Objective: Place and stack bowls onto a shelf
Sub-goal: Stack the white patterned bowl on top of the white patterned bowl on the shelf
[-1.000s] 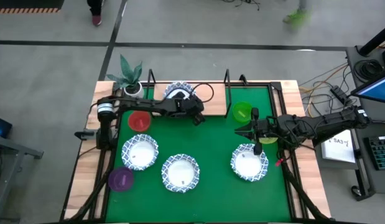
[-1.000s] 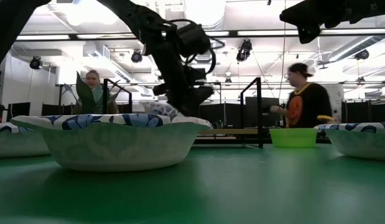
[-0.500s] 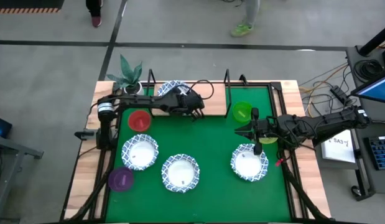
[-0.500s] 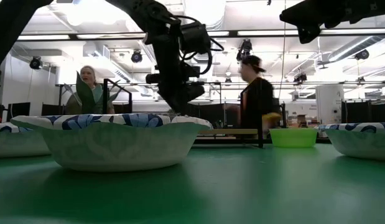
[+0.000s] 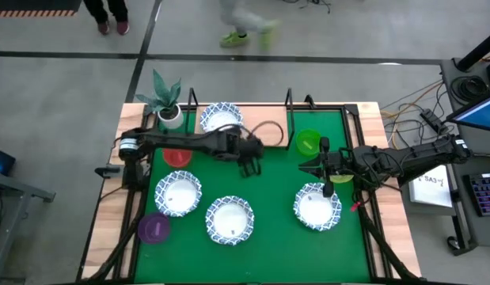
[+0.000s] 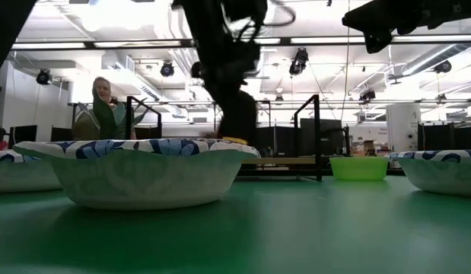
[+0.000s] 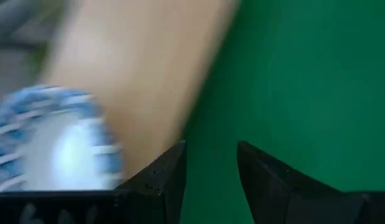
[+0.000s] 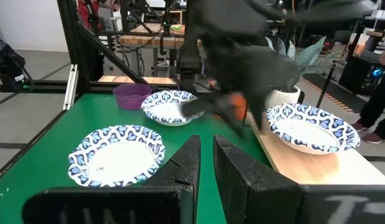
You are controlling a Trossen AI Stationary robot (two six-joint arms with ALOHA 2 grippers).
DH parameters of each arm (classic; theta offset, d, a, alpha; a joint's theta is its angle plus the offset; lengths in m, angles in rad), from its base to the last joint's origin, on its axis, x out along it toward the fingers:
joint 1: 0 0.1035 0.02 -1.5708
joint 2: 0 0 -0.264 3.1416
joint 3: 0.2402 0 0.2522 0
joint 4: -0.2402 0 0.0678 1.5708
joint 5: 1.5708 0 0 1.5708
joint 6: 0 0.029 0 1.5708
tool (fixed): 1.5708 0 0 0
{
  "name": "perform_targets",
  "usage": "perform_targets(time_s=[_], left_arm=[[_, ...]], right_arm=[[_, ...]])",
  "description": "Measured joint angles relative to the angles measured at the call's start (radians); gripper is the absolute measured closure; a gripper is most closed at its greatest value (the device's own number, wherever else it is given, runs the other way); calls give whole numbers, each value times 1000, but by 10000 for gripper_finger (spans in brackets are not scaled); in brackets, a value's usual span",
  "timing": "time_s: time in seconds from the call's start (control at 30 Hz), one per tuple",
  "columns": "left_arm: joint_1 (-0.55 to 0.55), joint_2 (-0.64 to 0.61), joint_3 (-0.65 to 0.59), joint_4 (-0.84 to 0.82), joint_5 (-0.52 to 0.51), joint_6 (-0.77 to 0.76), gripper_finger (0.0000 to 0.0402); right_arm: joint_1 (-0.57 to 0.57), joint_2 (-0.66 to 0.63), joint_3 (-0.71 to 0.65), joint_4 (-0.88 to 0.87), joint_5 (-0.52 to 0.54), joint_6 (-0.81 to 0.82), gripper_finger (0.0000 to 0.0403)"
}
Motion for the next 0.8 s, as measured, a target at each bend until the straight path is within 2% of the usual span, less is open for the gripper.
perform_targets(time_s=[0.17, 0.27, 0.4, 0.57, 0.7, 0.8], left_arm=[[-98, -61, -30, -11, 289, 69, 277], [-164, -80, -31, -44, 387, 36, 277], [-246, -87, -31, -124, 405, -38, 276], [-324, -71, -32, -127, 405, -89, 270], [-359, -59, -33, -152, 399, -111, 245], [-362, -56, -45, -155, 351, -115, 220]], right_arm=[[0, 0, 0, -2, 0, 2, 369], [0, 0, 0, -3, 0, 2, 369], [0, 0, 0, -1, 0, 3, 369], [0, 0, 0, 1, 0, 3, 369], [0, 0, 0, 5, 0, 3, 369], [0, 0, 0, 4, 0, 3, 369]])
